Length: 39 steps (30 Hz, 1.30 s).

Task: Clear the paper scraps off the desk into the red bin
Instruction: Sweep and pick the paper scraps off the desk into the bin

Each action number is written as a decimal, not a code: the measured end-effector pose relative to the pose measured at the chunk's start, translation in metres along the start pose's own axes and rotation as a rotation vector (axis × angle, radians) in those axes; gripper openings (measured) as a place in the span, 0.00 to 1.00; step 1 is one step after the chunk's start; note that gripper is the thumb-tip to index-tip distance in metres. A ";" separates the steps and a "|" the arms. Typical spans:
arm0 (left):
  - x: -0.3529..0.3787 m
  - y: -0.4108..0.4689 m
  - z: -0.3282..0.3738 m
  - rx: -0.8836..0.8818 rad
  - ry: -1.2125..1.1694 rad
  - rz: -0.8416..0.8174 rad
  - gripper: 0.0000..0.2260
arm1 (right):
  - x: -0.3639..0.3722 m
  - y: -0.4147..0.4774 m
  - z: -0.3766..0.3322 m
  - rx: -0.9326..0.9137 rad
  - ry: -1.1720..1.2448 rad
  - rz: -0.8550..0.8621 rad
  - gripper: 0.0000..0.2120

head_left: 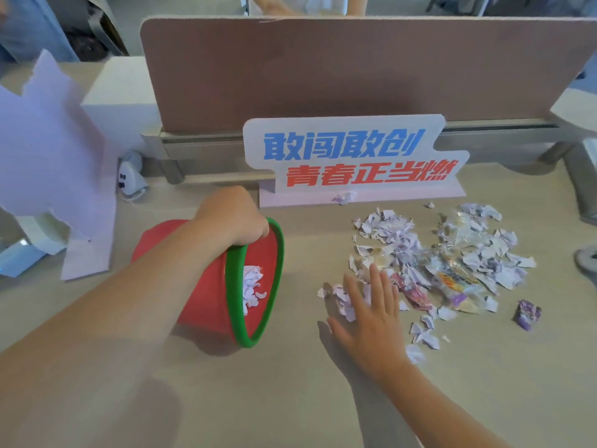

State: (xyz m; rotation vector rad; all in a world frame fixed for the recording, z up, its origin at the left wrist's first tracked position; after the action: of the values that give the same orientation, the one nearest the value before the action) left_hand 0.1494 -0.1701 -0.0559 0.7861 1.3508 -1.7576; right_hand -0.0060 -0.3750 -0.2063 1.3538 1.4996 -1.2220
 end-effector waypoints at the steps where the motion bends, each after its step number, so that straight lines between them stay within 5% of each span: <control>1: 0.000 -0.001 -0.001 -0.002 0.004 0.008 0.08 | 0.002 0.005 0.003 0.036 -0.002 0.039 0.38; 4: 0.002 -0.005 -0.002 0.001 0.005 0.031 0.09 | 0.003 0.034 0.007 0.109 -0.004 -0.031 0.43; 8: 0.002 -0.010 -0.002 0.010 -0.023 0.051 0.07 | 0.010 0.057 0.007 0.117 -0.026 -0.190 0.34; 19: -0.019 -0.019 -0.002 0.053 -0.311 0.065 0.11 | 0.005 0.085 0.027 -0.014 0.088 0.218 0.15; 23: -0.020 -0.017 -0.001 0.060 -0.395 0.054 0.09 | 0.011 0.100 0.049 -0.092 -0.077 0.125 0.05; 28: -0.015 -0.012 0.005 0.064 -0.388 0.022 0.07 | -0.028 0.116 0.038 0.167 0.266 -0.076 0.05; 31: -0.016 -0.013 0.009 0.048 -0.386 -0.001 0.05 | -0.077 0.100 0.008 0.252 0.635 0.099 0.06; 34: -0.021 -0.015 0.013 0.043 -0.384 0.010 0.10 | -0.115 0.065 -0.048 0.109 0.824 0.181 0.06; 39: -0.020 -0.028 0.020 0.079 -0.313 0.003 0.10 | -0.077 0.041 -0.120 -0.192 0.664 -0.196 0.06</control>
State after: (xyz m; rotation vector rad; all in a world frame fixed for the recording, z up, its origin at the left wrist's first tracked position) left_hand 0.1353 -0.1816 -0.0203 0.5270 1.0767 -1.8512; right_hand 0.0531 -0.2801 -0.1095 1.5916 2.1861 -0.7311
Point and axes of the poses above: each hand's wrist, its own y-axis towards the middle knuckle, its own x-axis out of the palm, z = x × y, the point moved 1 cm from there along y, towards the middle knuckle, and after that the axes turned 13 degrees about -z, right-handed, at the moved point
